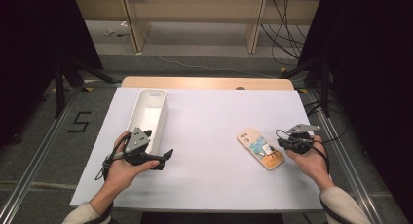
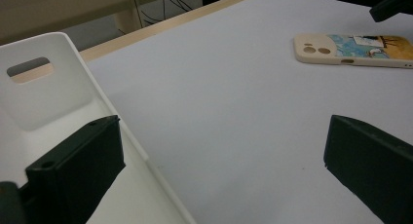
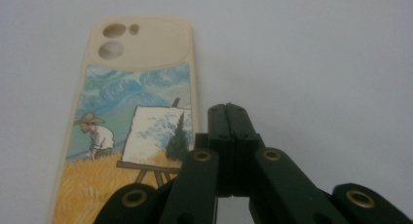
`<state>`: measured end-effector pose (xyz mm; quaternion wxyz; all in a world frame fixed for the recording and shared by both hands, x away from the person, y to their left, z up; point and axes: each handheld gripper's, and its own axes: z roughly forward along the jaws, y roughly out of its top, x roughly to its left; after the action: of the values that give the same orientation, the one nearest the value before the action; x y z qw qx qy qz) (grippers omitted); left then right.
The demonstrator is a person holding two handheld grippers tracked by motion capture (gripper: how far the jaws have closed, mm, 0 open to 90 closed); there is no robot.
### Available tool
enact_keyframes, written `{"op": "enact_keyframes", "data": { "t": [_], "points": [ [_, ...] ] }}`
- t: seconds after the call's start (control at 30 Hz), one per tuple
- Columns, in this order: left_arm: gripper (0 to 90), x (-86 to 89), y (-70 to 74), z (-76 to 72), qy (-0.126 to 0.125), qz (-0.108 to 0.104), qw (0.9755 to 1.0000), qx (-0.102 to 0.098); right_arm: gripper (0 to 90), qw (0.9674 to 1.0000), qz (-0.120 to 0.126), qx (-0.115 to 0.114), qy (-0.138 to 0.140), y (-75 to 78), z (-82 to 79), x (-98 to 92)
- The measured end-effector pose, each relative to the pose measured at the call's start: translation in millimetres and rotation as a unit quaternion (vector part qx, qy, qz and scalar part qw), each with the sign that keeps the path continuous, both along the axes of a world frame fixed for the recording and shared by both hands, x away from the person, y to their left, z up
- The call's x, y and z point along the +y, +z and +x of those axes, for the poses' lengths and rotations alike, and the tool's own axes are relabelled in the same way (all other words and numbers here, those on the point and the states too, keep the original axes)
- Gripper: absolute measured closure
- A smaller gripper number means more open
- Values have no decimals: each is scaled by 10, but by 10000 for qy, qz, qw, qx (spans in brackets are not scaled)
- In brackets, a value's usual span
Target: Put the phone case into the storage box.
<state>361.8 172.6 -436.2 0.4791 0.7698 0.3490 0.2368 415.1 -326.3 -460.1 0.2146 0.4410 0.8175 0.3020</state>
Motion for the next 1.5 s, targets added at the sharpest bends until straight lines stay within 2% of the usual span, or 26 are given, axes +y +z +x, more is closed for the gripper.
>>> {"op": "enact_keyframes", "data": {
  "t": [0.23,0.7,0.9,1.13,1.2,1.23,1.27,1.3,1.33,1.37,1.43,1.5],
  "points": [
    [4,-1,1,0,-6,0,10000,-5,900,9995,-108,310,10,-64,10,-4],
    [5,-5,4,-7,-11,-4,10000,-20,900,9984,-158,534,61,-79,-2,-2],
    [6,-7,3,-8,-17,1,10000,-20,900,9972,-191,690,208,-96,-17,30],
    [7,-9,4,-10,-10,-16,10000,-15,889,9980,-196,586,139,-48,-22,40],
    [7,-11,4,-10,-11,-16,10000,-14,819,9987,-123,483,86,-6,-13,32],
    [7,-12,4,-8,-16,-2,10000,-25,732,9991,15,419,62,46,-1,30],
    [6,-12,4,-8,-16,-2,10000,-25,732,9991,15,419,62,46,-1,30],
    [6,-13,3,-7,-19,-2,10000,-24,589,9990,214,380,82,87,15,50],
    [7,-15,2,-7,-21,6,10000,-22,509,9988,292,381,76,106,19,74],
    [7,-15,2,-7,-21,6,10000,-22,509,9988,292,381,76,106,19,74],
    [7,-16,3,-7,-24,2,10000,-23,328,9984,325,460,82,125,35,136],
    [6,-15,4,-8,-24,-1,10000,-29,216,9973,285,633,253,137,49,197]
  ]
}}
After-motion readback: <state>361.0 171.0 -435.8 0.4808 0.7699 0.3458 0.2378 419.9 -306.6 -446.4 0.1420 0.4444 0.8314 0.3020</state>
